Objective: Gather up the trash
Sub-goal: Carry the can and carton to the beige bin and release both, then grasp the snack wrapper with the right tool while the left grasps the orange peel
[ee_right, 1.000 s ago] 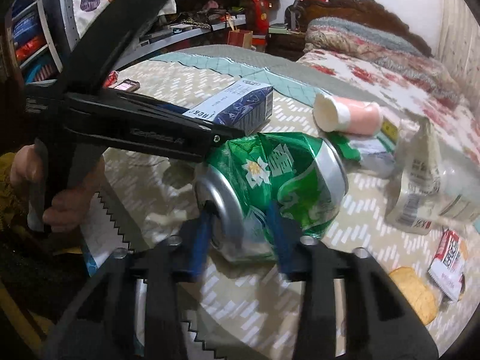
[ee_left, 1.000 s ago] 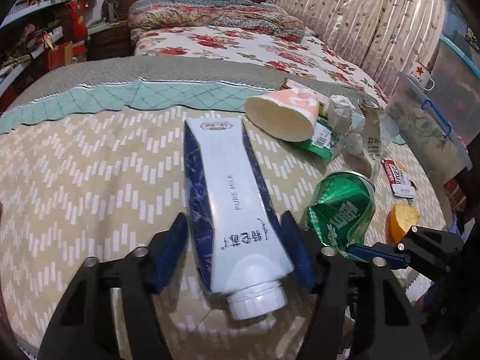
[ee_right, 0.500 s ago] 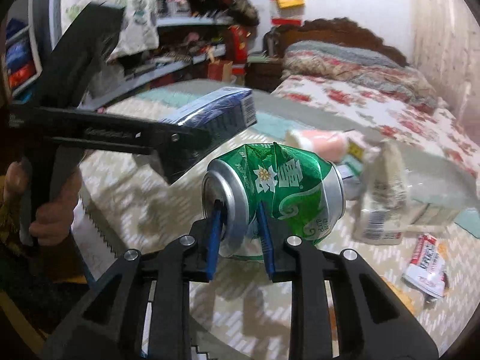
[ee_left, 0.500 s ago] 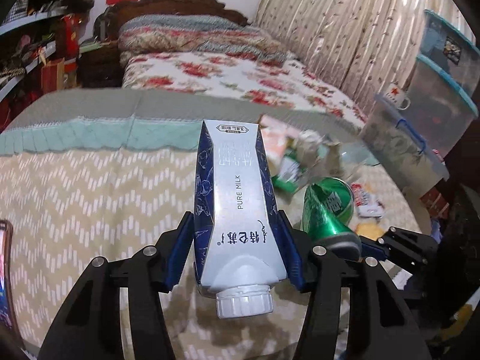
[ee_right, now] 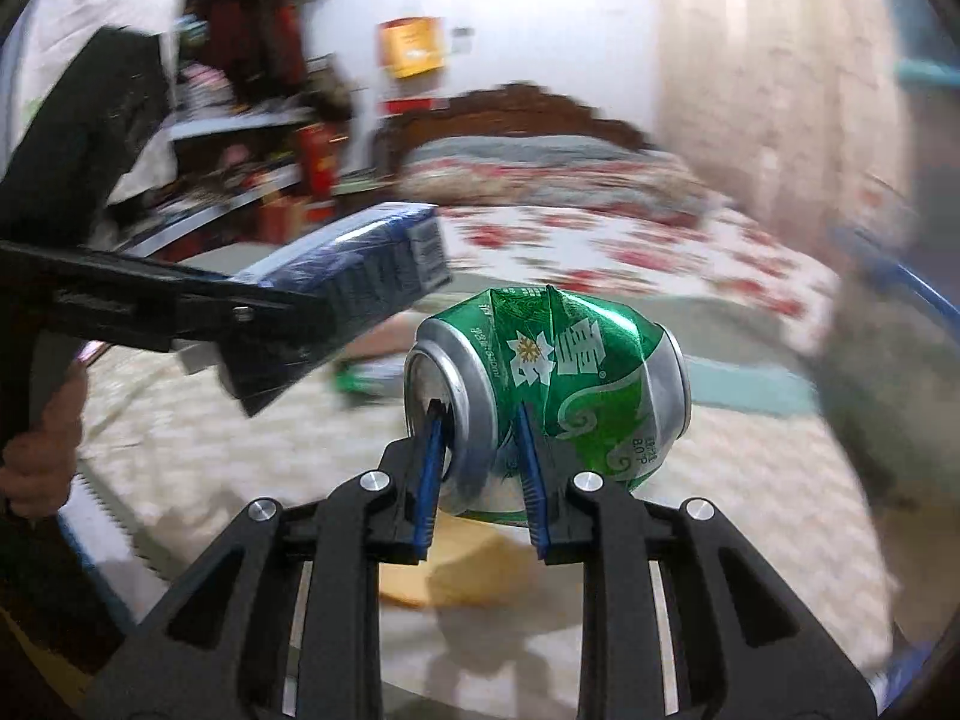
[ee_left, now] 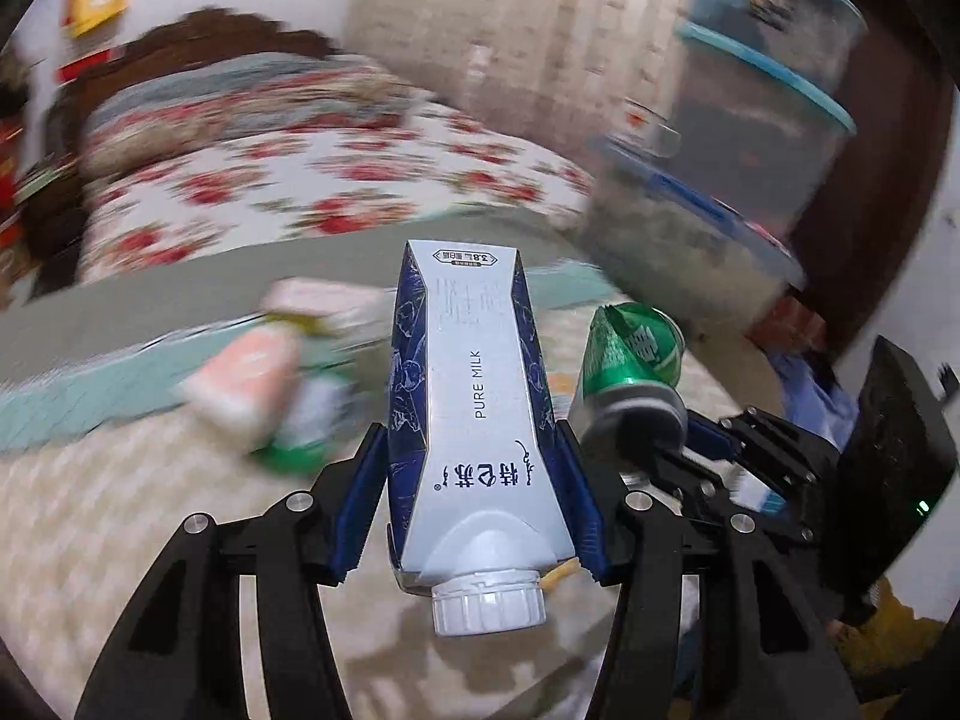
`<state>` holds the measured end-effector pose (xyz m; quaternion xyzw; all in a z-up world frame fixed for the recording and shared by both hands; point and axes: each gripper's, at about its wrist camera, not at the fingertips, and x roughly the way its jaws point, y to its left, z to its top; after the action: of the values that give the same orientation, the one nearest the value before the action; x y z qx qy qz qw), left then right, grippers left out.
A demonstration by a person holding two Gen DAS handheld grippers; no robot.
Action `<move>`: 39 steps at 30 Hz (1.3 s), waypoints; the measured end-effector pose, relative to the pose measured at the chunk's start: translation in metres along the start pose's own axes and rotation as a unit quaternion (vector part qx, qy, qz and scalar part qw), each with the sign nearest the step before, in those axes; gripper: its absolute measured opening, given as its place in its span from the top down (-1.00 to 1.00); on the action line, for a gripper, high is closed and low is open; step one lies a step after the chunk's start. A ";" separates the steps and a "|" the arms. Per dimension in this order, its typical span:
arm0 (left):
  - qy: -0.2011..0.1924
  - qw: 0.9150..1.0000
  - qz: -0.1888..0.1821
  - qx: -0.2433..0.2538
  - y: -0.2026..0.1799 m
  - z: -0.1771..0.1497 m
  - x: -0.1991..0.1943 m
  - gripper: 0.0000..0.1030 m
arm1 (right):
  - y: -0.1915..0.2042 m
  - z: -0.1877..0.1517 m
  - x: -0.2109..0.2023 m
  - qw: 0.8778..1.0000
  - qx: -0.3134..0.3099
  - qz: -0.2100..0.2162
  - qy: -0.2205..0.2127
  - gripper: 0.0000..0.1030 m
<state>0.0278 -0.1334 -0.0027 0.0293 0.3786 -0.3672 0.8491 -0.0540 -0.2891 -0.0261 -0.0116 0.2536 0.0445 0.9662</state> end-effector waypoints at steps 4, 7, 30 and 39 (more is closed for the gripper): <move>0.028 0.995 -0.072 0.056 -0.079 0.034 0.055 0.00 | -0.084 -0.020 -0.031 0.994 0.060 -0.088 -0.005 0.50; 0.053 0.988 -0.118 0.088 -0.134 0.051 0.097 0.00 | -0.144 -0.039 -0.050 0.985 0.096 -0.146 0.000 0.50; 0.165 0.958 -0.161 0.169 -0.330 0.070 0.284 -0.29 | -0.327 -0.138 -0.105 0.923 0.312 -0.223 -0.016 -0.26; 0.092 0.969 -0.187 0.132 -0.252 0.066 0.169 -0.29 | -0.290 -0.132 -0.126 0.914 0.363 -0.174 -0.061 -0.26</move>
<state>-0.0193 -0.4406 -0.0106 0.1038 0.4019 -0.5617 0.7157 -0.2014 -0.5936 -0.0797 0.2984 0.1869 -0.2185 0.9101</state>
